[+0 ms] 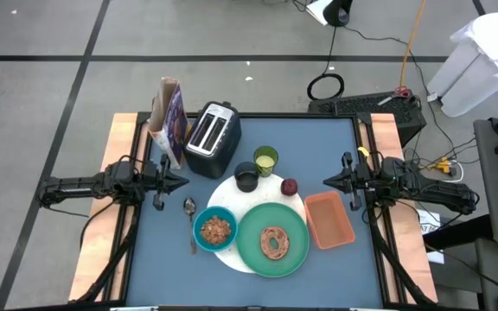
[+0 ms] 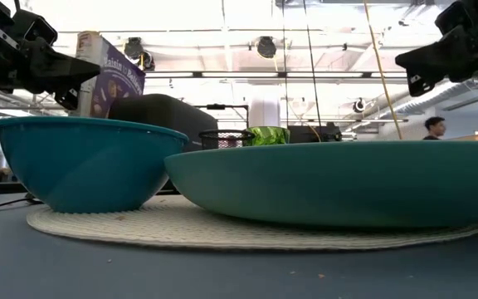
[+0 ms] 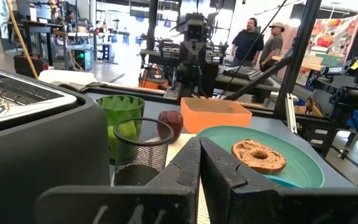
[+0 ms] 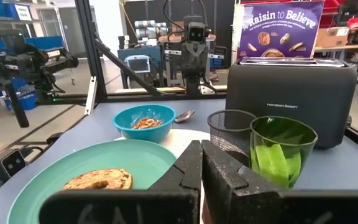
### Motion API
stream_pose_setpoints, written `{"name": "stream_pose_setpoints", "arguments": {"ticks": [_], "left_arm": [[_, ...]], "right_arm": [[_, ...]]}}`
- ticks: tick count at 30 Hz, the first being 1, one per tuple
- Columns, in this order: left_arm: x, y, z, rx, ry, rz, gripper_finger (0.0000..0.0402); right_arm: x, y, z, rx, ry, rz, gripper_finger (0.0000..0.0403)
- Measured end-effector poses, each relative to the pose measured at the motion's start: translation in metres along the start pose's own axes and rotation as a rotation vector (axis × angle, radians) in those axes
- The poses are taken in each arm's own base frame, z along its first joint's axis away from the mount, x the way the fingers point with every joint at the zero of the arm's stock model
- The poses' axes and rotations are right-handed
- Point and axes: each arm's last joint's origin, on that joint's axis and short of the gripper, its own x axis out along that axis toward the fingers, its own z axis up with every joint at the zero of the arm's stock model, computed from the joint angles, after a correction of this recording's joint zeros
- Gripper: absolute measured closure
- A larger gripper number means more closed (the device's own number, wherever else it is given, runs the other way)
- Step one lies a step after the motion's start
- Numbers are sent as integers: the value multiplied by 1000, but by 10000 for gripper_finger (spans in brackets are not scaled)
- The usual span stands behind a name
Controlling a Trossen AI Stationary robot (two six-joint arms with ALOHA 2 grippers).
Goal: Arrange a breakfast setting
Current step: Return to Home Position
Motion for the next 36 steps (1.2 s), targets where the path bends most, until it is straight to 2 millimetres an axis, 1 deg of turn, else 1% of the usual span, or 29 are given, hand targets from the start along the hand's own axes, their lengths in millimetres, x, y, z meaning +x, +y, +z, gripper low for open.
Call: {"name": "stream_pose_setpoints", "arguments": {"ticks": [4,11,13,16,19,23,26,32,36], "left_arm": [[0,0,0,0,0,0,385],[0,0,0,0,0,0,385],[0,0,0,0,0,0,385],[0,0,0,0,0,0,385],[0,0,0,0,0,0,385],[0,0,0,0,-2,-1,385],[0,0,1,0,-6,-1,385],[0,0,1,0,-6,-1,385],[0,0,1,0,-6,-1,385]], "right_arm": [[0,0,0,-19,-2,-5,403],[0,-4,4,-24,-49,-154,403],[1,-5,3,-24,-95,-153,403],[6,-6,-6,-14,-161,-142,403],[5,-5,1,-24,-256,-134,403],[6,-6,-2,-23,-226,-136,403],[6,-6,-1,-66,-229,-144,403],[8,-7,-16,-48,-74,-154,403],[10,-7,-18,-24,-54,-151,403]]}}
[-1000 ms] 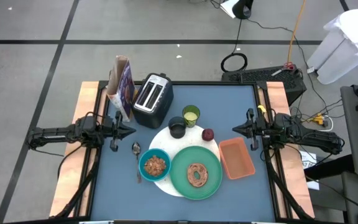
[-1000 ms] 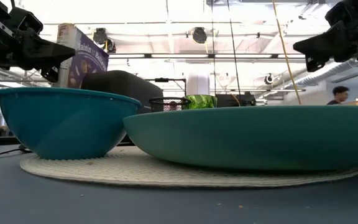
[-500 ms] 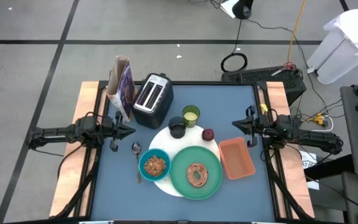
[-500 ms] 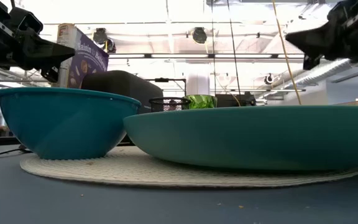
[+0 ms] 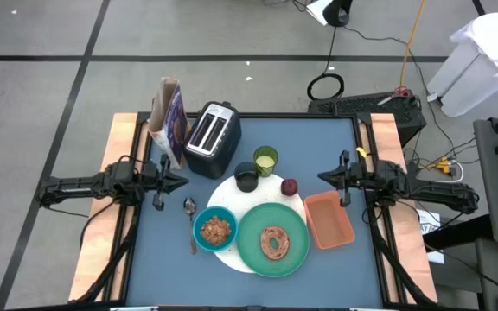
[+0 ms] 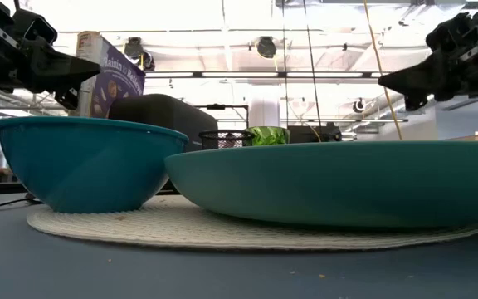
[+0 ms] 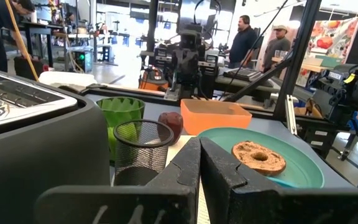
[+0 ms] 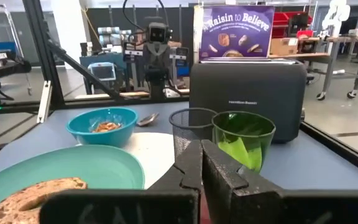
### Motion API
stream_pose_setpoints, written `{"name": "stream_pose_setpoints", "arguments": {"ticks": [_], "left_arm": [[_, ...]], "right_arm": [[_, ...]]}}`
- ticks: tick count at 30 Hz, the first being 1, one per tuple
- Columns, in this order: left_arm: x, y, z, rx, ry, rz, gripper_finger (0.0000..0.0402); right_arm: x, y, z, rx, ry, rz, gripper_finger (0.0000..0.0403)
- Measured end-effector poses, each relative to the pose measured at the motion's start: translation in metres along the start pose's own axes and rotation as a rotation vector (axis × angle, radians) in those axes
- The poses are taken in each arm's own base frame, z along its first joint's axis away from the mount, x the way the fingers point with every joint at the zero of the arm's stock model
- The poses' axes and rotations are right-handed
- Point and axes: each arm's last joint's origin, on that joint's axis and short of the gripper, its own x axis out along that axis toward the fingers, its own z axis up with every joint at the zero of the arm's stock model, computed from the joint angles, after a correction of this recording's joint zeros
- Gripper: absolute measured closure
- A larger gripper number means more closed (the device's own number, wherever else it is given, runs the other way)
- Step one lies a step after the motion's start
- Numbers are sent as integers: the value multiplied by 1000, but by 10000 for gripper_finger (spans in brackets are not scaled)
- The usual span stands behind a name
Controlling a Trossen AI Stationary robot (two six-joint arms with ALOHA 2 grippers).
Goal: Arrange a breakfast setting
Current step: Return to Home Position
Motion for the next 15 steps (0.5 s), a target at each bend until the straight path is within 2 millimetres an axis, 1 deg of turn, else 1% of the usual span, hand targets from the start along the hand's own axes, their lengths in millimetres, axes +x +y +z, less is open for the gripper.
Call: {"name": "stream_pose_setpoints", "arguments": {"ticks": [15], "left_arm": [[0,0,0,0,0,0,385]], "right_arm": [[2,0,-1,1,19,1,401]]}}
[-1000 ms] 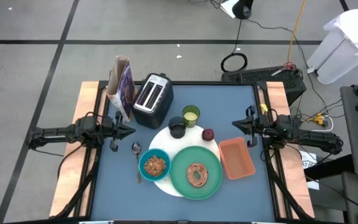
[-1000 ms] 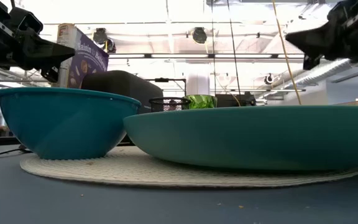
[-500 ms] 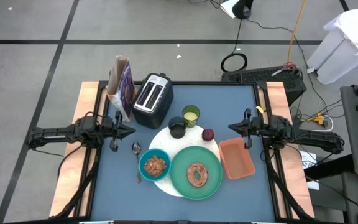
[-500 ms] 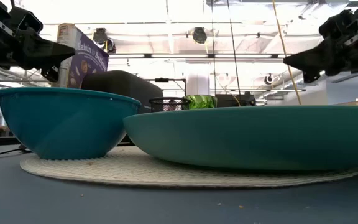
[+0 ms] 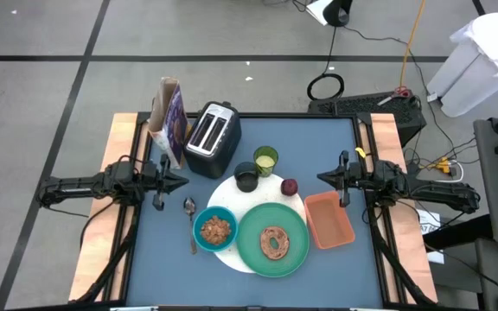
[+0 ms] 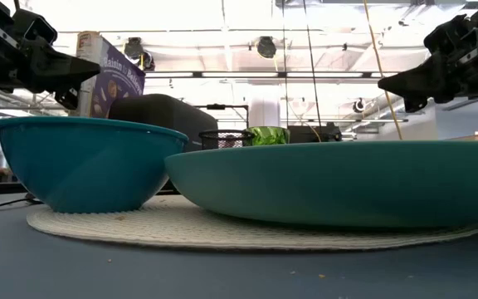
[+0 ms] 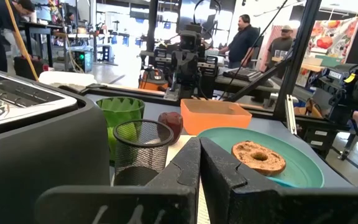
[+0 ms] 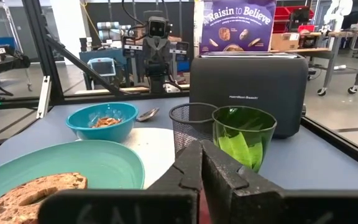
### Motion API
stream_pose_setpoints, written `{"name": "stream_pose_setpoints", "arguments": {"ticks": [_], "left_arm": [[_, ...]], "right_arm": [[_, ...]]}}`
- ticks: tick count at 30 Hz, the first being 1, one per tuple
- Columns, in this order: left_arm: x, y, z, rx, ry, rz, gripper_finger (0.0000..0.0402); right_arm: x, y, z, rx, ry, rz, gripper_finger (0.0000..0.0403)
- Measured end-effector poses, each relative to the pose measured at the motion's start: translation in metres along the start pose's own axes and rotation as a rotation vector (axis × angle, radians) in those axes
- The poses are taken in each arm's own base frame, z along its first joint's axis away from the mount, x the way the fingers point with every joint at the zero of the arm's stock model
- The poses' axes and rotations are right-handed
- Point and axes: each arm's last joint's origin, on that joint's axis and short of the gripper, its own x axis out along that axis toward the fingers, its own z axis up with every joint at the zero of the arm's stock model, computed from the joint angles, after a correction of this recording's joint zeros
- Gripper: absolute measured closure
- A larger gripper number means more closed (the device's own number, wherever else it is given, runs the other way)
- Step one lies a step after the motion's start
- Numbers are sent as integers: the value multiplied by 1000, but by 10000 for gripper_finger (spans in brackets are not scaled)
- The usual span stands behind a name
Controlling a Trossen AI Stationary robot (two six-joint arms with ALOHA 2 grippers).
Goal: Arrange a breakfast setting
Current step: Return to Home Position
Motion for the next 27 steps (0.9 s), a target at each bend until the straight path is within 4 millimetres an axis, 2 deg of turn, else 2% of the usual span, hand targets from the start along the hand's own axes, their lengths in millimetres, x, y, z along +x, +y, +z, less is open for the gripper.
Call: {"name": "stream_pose_setpoints", "arguments": {"ticks": [27], "left_arm": [[0,0,0,0,0,0,385]], "right_arm": [[0,0,0,0,-2,0,394]]}}
